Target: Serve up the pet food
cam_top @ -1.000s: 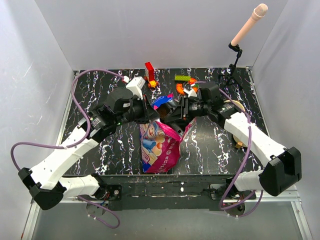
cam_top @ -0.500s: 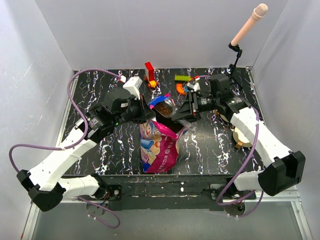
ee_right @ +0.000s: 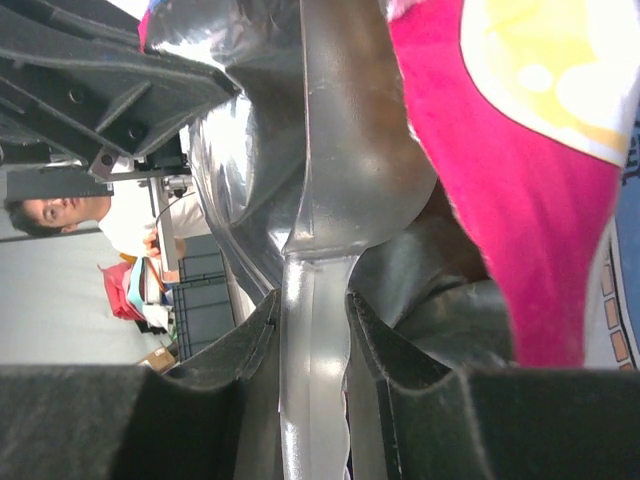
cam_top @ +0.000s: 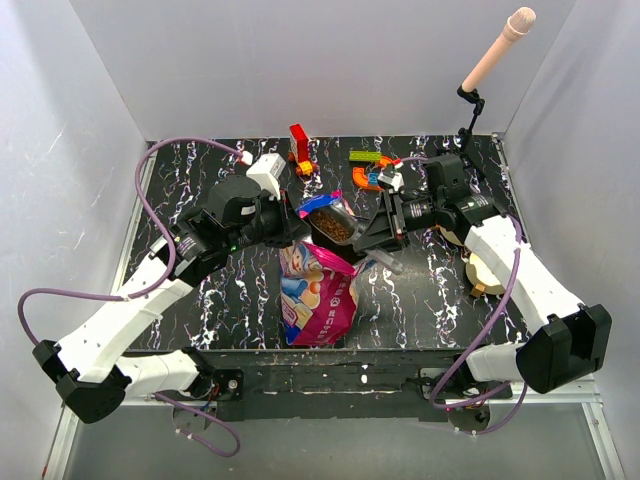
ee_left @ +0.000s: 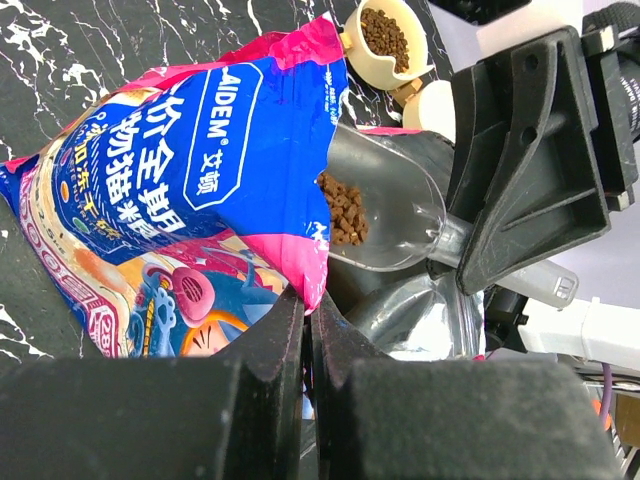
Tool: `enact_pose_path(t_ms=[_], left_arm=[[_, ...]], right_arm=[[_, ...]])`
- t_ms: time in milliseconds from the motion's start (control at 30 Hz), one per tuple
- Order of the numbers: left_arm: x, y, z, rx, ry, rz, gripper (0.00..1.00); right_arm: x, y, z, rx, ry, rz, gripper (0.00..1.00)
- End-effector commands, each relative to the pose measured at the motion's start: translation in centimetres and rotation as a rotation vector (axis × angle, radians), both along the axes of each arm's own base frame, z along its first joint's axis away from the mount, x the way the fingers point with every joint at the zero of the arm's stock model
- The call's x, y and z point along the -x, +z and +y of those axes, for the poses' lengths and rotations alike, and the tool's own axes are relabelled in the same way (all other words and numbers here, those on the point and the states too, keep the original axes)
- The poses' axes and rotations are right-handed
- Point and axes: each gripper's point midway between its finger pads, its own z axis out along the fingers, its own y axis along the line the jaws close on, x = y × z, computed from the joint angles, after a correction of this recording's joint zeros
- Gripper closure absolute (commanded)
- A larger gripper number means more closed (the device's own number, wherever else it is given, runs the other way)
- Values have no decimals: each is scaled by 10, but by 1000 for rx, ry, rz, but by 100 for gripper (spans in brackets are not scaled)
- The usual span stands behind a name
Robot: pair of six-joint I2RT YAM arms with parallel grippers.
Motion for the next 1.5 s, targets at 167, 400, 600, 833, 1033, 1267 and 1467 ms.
enact_pose_path(t_ms=[167,400,600,833,1033,1267,1467], left_arm=[[0,62,-3,129,-27,-172,100],[-6,51,-37,175,-119,-104,100],[-20,32,-71,209,-164,-24,100],[-26,4,-96,261,-174,117,100],[-29,-25,-102,246,-137,216,100],[-45,-57,-109,200,-78,274,100],[-56,-83,-110,104,-53,298,100]], right_arm=[[5,-18,-11,71,-4,-32,99],[-2,-45,-26,298,-69,39,99],[12,-90,-60,593,-48,138,99],[-7,-134,-77,792,-39,190,99],[-27,-161,-59,809,-1,221,99],[-46,-217,12,779,72,239,99],[-68,-231,75,533,58,218,99]])
